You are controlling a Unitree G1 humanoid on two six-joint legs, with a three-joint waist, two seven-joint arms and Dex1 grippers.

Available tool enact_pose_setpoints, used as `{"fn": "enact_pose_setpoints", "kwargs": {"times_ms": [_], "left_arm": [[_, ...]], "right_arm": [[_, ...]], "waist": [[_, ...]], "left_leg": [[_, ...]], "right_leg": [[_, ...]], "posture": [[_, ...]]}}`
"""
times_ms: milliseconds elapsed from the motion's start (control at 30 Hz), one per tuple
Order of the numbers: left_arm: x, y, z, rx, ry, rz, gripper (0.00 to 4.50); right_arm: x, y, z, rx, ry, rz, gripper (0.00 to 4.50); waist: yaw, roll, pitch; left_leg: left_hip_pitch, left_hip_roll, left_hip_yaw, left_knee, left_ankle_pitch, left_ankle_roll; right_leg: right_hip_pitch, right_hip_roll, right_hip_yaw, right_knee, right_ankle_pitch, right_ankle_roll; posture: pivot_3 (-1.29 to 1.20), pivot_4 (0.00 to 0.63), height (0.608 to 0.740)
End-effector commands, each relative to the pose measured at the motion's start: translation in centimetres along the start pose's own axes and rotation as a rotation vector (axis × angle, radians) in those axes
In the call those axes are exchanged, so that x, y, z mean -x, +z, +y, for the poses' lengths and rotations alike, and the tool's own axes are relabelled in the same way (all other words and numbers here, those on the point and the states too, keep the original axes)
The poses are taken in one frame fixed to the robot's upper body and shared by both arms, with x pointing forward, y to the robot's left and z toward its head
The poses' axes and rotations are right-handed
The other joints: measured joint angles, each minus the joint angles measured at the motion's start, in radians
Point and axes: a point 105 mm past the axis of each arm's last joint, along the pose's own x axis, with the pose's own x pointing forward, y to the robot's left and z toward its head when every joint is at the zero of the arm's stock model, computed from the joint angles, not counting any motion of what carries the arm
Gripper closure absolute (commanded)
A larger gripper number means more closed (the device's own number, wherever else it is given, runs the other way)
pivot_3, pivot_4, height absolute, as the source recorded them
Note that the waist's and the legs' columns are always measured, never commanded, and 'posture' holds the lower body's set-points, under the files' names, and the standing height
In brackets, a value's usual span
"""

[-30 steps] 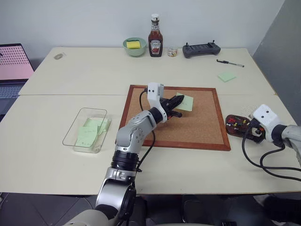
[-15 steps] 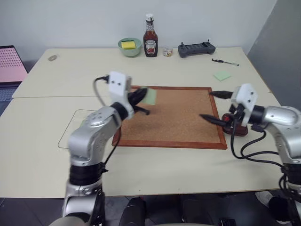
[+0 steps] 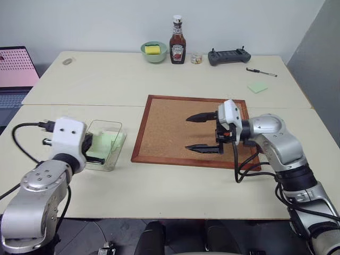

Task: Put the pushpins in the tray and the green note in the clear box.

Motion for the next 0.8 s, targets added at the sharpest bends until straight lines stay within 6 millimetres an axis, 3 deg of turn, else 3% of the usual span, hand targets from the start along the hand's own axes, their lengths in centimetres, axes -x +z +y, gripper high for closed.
{"fn": "enact_pose_setpoints", "kwargs": {"times_ms": [33, 100, 200, 500, 600, 700, 800], "left_arm": [[0.0, 1.0, 1.2, -0.032, 0.047, -0.050, 4.50], [-0.5, 0.8, 1.1, -0.024, 0.037, -0.049, 4.50], [-0.9, 1.0, 1.3, -0.004, 0.033, -0.061, 4.02], [-1.3, 1.9, 1.2, -0.006, 0.022, -0.094, 2.12], [-1.2, 4.3, 1.4, -0.025, 0.042, -0.214, 1.60], [-1.7, 6.4, -0.2, 0.012, -0.023, -0.316, 1.42], [-2.6, 6.6, -3.0, 0.044, -0.129, -0.324, 1.42]], "right_arm": [[-0.5, 0.9, 0.2, 0.043, 0.009, -0.024, 0.03], [-0.8, 0.9, 0.4, 0.044, 0.013, -0.028, 0.03], [-1.0, 1.0, 0.4, 0.043, 0.012, -0.031, 0.00], [-1.0, 0.7, 0.6, 0.042, 0.003, -0.019, 0.00], [-0.7, 0.9, 0.3, 0.046, -0.023, -0.020, 0.00], [0.1, 1.1, -0.5, 0.041, -0.101, -0.031, 0.00], [1.3, 0.6, -0.9, 0.006, -0.186, -0.021, 0.00]], "waist": [[-0.001, 0.000, 0.000], [-0.003, 0.000, 0.000], [-0.004, 0.000, 0.000], [-0.004, 0.000, 0.000], [-0.004, 0.000, 0.000], [-0.002, 0.000, 0.000], [0.001, 0.000, 0.000]], "left_leg": [[0.000, 0.000, 0.000, 0.000, 0.000, 0.000], [0.000, 0.000, 0.000, -0.001, 0.000, 0.000], [0.000, 0.000, 0.000, -0.001, 0.000, 0.000], [0.000, 0.001, 0.001, -0.001, 0.000, 0.000], [0.000, 0.000, 0.001, -0.001, 0.000, 0.000], [-0.001, 0.000, 0.000, 0.000, 0.000, 0.000], [-0.001, -0.001, 0.001, 0.000, 0.000, 0.000]], "right_leg": [[0.000, 0.000, 0.000, 0.000, 0.000, 0.000], [0.000, 0.000, 0.000, 0.000, 0.000, 0.000], [-0.001, 0.000, 0.000, 0.001, 0.000, 0.000], [-0.001, 0.000, 0.000, 0.001, 0.000, 0.000], [-0.002, 0.000, 0.000, 0.001, 0.000, 0.000], [-0.002, 0.000, 0.000, 0.001, 0.000, 0.000], [-0.001, -0.001, 0.001, 0.001, 0.000, 0.000]], "posture": [[0.00, 0.150, 0.740], [0.00, 0.150, 0.740], [0.00, 0.150, 0.740], [0.00, 0.150, 0.740], [0.00, 0.150, 0.740], [0.00, 0.150, 0.740], [0.00, 0.150, 0.740]]}}
